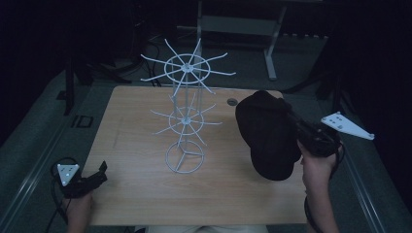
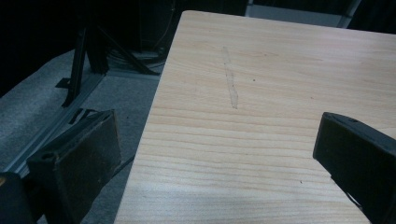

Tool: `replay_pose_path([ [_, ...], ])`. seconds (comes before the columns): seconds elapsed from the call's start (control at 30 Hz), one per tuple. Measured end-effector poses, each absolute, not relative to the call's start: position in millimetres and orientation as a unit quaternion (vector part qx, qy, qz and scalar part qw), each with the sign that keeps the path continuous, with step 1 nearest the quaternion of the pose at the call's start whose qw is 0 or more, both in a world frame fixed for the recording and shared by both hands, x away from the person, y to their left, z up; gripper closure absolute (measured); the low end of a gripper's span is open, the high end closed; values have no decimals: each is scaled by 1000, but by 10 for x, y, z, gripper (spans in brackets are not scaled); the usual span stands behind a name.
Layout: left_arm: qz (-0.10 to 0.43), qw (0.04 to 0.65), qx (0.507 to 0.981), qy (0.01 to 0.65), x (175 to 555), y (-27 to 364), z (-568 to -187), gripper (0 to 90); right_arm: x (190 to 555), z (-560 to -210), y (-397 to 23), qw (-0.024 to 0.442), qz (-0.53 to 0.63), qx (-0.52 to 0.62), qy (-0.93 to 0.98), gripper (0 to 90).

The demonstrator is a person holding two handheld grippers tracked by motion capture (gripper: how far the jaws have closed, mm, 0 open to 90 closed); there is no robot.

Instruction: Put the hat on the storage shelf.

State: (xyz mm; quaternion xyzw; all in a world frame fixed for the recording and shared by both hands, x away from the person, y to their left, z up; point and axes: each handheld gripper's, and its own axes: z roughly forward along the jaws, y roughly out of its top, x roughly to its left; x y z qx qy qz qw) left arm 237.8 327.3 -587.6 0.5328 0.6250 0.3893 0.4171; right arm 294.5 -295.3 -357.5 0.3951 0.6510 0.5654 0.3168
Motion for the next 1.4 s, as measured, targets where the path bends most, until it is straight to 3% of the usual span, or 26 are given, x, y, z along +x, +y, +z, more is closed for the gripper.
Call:
replay_pose_path([
  [0.53,389,416,533,625,2380,3271,-5875,15,2510,-2864,-2949,359,625,333,607,838],
  [0.83,388,415,534,626,2383,3274,-5875,15,2338,-2393,-2735,383,653,278,592,838],
  [1.4,387,419,533,625,2381,3276,-5876,15,2322,-2256,-2043,350,660,212,631,837],
])
